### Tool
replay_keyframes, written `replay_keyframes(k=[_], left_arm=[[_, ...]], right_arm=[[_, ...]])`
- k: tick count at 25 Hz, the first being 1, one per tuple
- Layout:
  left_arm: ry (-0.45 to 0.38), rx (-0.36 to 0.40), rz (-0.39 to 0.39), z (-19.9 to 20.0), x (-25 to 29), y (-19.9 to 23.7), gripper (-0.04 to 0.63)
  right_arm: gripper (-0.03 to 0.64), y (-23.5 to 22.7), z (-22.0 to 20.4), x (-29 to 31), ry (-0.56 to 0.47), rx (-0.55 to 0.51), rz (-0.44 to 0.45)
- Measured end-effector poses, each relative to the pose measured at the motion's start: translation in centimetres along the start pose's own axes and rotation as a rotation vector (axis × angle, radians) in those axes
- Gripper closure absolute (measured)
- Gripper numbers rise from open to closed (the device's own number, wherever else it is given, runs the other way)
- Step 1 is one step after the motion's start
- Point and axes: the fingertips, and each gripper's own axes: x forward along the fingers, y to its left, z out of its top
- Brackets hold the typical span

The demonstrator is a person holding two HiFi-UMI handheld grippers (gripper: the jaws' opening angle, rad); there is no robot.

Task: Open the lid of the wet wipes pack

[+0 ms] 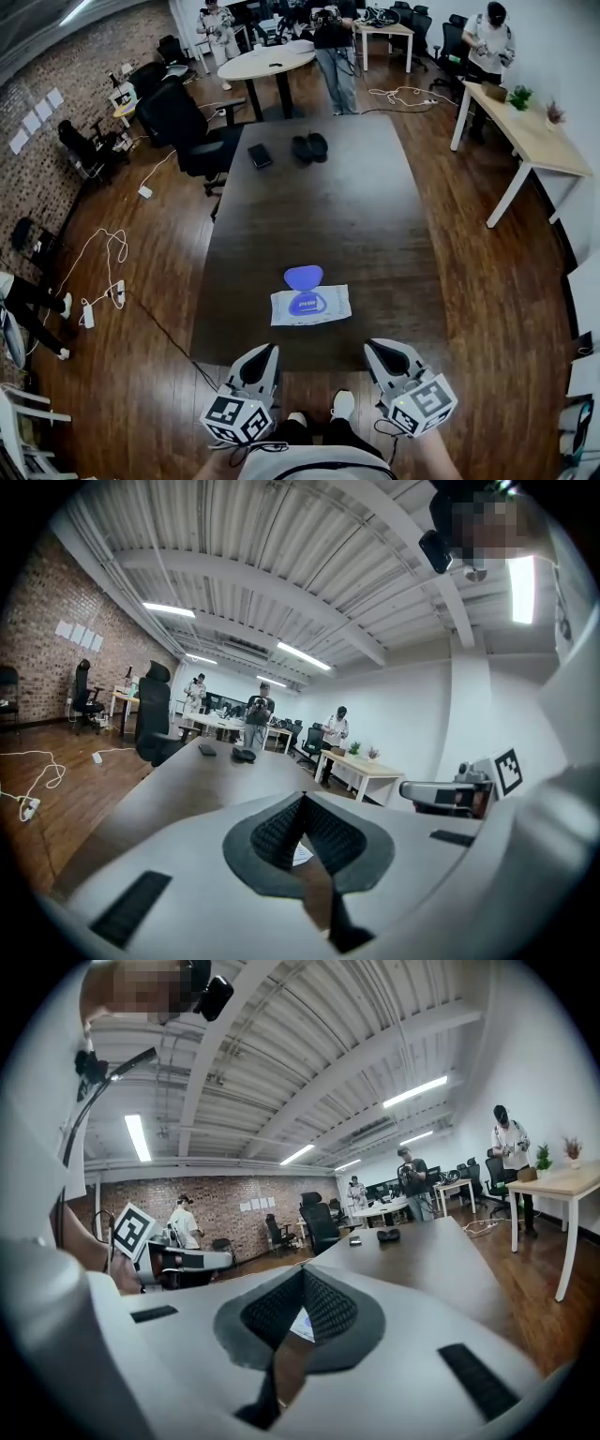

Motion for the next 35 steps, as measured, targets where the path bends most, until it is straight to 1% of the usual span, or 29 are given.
replay_keyframes(k=[4,7,10,16,21,24,27,31,35], left_arm=[[-0.042,0.014,-0.043,1.2,-1.9,-1.1,0.594],[-0.063,0.038,-0.09,1.2,-4.3,-1.6,0.594],[-0.072,0.049,-0.133,1.0,-7.7,-1.6,0.594],[-0.073,0.049,-0.171,-1.5,-15.9,-0.4,0.594],[-0.067,0.039,-0.208,-3.7,-22.9,-0.5,0.594],[-0.074,0.028,-0.219,-3.9,-25.8,-0.6,0.594],[-0.098,0.03,-0.231,-3.3,-28.0,-1.2,0.594],[-0.127,0.035,-0.241,-2.6,-29.6,-2.7,0.594],[-0.129,0.024,-0.224,-3.2,-30.3,-4.4,0.594]], right_arm=[[0.609,1.9,1.4,-2.2,-0.038,-0.003,-0.031],[0.609,4.3,0.9,-4.1,-0.048,-0.012,-0.076],[0.609,7.6,-0.1,-6.3,-0.052,-0.006,-0.141],[0.609,15.4,-3.8,-10.7,-0.041,0.008,-0.226],[0.609,22.5,-4.7,-14.3,-0.065,0.001,-0.271],[0.609,25.6,-4.8,-16.1,-0.084,0.011,-0.292],[0.609,27.7,-3.9,-17.8,-0.11,0.003,-0.303],[0.609,28.7,-2.9,-19.5,-0.135,-0.013,-0.298],[0.609,28.7,-2.4,-21.1,-0.158,0.013,-0.255]])
